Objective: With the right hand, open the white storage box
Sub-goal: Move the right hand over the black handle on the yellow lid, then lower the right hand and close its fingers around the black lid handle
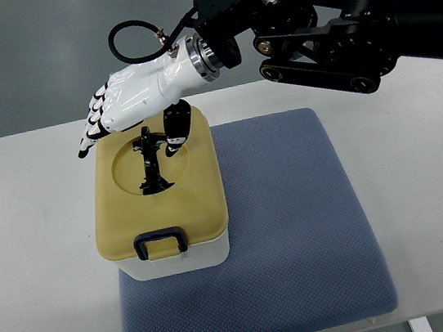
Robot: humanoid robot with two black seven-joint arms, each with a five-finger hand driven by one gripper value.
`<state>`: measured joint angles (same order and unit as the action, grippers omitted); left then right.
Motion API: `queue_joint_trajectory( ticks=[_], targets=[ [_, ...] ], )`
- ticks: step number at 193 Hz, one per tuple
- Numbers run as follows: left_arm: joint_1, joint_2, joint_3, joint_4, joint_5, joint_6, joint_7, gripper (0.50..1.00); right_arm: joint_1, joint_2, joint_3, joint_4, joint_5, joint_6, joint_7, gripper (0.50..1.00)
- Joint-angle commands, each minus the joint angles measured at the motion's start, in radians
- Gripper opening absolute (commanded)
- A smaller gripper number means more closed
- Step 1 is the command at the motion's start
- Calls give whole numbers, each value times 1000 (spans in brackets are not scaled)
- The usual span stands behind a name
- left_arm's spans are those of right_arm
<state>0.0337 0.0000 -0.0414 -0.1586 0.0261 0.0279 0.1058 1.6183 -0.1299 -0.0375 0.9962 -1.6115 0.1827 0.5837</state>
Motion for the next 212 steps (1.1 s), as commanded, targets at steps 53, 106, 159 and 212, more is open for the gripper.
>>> queue_joint_trajectory(
  ticks=[53,106,159,212],
  targets=[
    [0,0,0,-1,0,0,0,1000,-26,22,-7,-19,-24,-49,-4,934],
    [0,0,0,-1,0,0,0,1000,-41,22,-38,-44,-53,-86,-4,932],
    [0,0,0,-1,0,0,0,1000,-44,22,-39,-50,-53,-86,-4,854],
    [0,0,0,1,0,0,0,1000,-44,24,-41,-50,-53,-86,-2,676]
  ],
)
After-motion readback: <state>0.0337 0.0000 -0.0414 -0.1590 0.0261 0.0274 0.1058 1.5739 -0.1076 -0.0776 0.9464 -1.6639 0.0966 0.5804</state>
